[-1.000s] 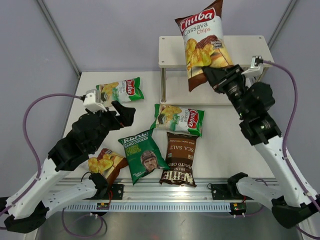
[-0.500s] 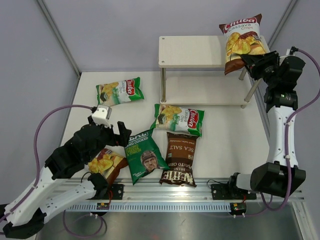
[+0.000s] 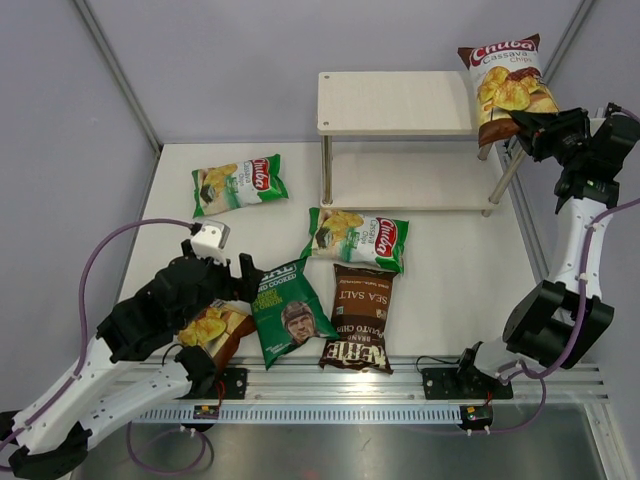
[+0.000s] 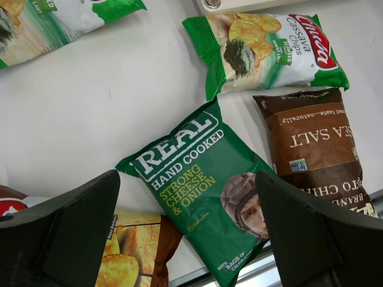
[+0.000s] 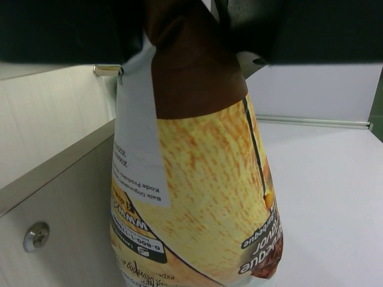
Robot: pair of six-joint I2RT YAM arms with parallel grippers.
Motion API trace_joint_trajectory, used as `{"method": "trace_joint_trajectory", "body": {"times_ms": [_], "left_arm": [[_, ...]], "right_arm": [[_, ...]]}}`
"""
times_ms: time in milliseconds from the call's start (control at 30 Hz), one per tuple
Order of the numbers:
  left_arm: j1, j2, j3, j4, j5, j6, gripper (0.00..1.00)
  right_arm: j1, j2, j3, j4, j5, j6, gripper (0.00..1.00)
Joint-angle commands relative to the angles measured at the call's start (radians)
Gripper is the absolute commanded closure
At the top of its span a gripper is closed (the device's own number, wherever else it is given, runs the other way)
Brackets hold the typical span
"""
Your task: Place and organize the chips bags onto the shelf
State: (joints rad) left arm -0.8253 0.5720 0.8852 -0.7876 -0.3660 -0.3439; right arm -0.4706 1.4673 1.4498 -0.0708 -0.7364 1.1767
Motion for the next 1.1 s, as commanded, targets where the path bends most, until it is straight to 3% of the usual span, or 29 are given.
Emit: {"method": "trace_joint_trajectory", "body": {"times_ms": [0,233,400,500,700,833,933,1067], "left_arm": [[0.0,-0.023,-0.003,0.041,0.001,0.008,0.01],[0.0,-0.04,-0.011,0.041,0.001,0.006,0.01],[0.0,-0.047,-0.014,0.041,0.001,0.006,0.01],[0.0,-0.054,-0.014,0.04,0.001,0.008,0.01],[0.0,-0.06,-0.017,0.042,-0.001,0.011,0.01],[0.0,-0.064,-0.017,0.042,-0.004,0.011,0.01],[0.0,-0.07,-0.017,0.041,-0.005,0.009,0.01],[0.0,-0.083,-0.019,0.044,-0.004,0.008,0.01]], "right_arm": [[-0.008,0.037,0.058,0.025,-0.072,0.023,0.89],[-0.052,0.077,0.066,0.028,-0.104,0.051,0.85],[-0.059,0.09,0.067,0.016,-0.095,0.057,0.73],[-0.059,0.094,0.064,0.019,-0.083,0.067,0.73],[-0.059,0.079,0.063,0.003,-0.066,0.08,0.5],[-0.057,0.062,0.047,0.009,-0.063,0.087,0.45],[-0.059,0.041,0.034,-0.029,-0.035,0.084,0.26],[-0.06,0.01,0.011,-0.047,-0.009,0.069,0.23]]}}
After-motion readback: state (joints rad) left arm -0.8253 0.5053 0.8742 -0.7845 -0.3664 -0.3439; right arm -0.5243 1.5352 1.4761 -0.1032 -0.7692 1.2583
